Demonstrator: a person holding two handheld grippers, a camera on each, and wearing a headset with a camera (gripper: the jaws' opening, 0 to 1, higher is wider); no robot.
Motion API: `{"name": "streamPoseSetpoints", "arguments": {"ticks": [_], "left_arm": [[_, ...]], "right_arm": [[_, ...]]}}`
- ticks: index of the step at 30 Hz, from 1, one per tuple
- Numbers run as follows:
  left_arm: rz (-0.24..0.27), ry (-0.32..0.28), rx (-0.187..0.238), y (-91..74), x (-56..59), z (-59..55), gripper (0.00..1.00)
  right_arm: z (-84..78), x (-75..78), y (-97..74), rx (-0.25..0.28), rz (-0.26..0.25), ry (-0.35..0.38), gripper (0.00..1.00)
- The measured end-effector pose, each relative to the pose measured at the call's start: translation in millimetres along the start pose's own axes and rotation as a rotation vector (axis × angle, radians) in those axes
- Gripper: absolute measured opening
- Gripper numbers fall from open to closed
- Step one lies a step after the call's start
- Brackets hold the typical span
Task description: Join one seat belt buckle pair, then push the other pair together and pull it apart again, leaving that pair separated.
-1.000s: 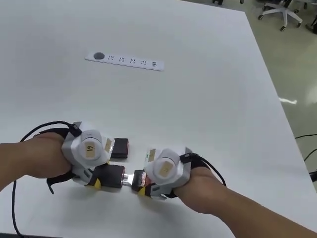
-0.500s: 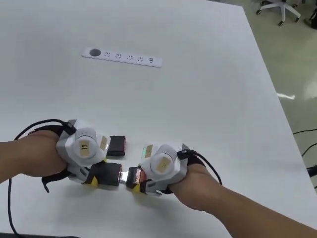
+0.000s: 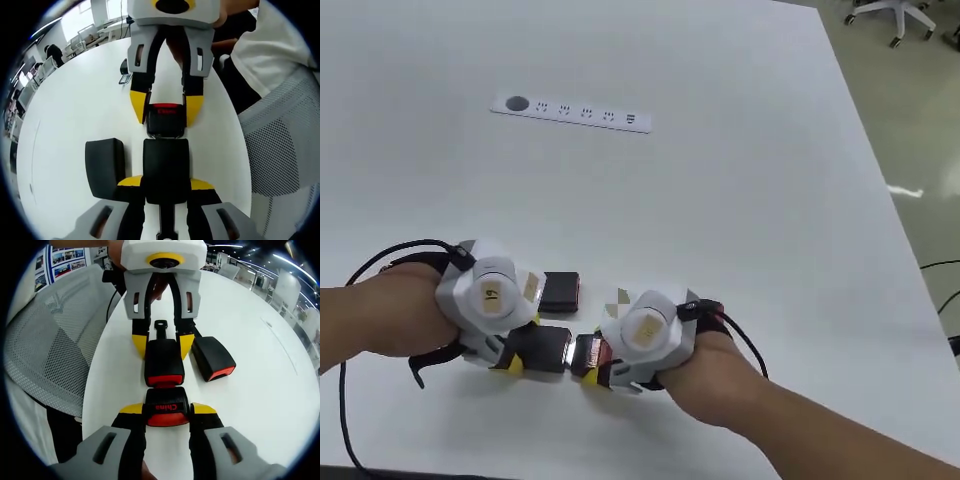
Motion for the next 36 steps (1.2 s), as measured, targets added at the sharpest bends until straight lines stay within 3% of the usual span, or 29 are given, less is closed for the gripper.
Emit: {"name": "streamPoseSetpoints", "arguments": {"ticks": [3, 5, 13, 17, 36], "left_arm": [[0.0, 0.007, -0.01, 0.6, 0.0, 1.5, 0.31], [-0.002, 0.006, -0.008, 0.8, -0.2, 1.0, 0.31], [-0.015, 0.016, -0.012, 0.0, -1.1, 0.8, 0.31], [-0.015, -0.004, 0.015, -0.2, -0.8, -2.4, 0.31], [-0.006, -0.018, -0.007, -5.3, 3.1, 1.4, 0.3]], "right_arm": [[0.2, -2.4, -0.7, -0.005, -0.002, -0.002, 0.3], [-4.6, 2.0, 12.3, -0.012, 0.008, 0.004, 0.3], [-5.1, -1.6, 4.2, -0.02, -0.02, -0.013, 0.3], [-6.2, -4.3, -0.2, -0.018, -0.034, -0.028, 0.3], [-7.8, -0.3, -1.8, -0.02, -0.012, -0.009, 0.3]]}}
Point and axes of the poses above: the centre of the closed fingertips' face, and the gripper's own axes: y roughly forward along the fingers, x roughly to its right, z roughly out of its top, the point moved 10 cm from there along -y, roughly backward along the fingers, and after that the axes turned 10 degrees about -x, right-handed, at the moved point
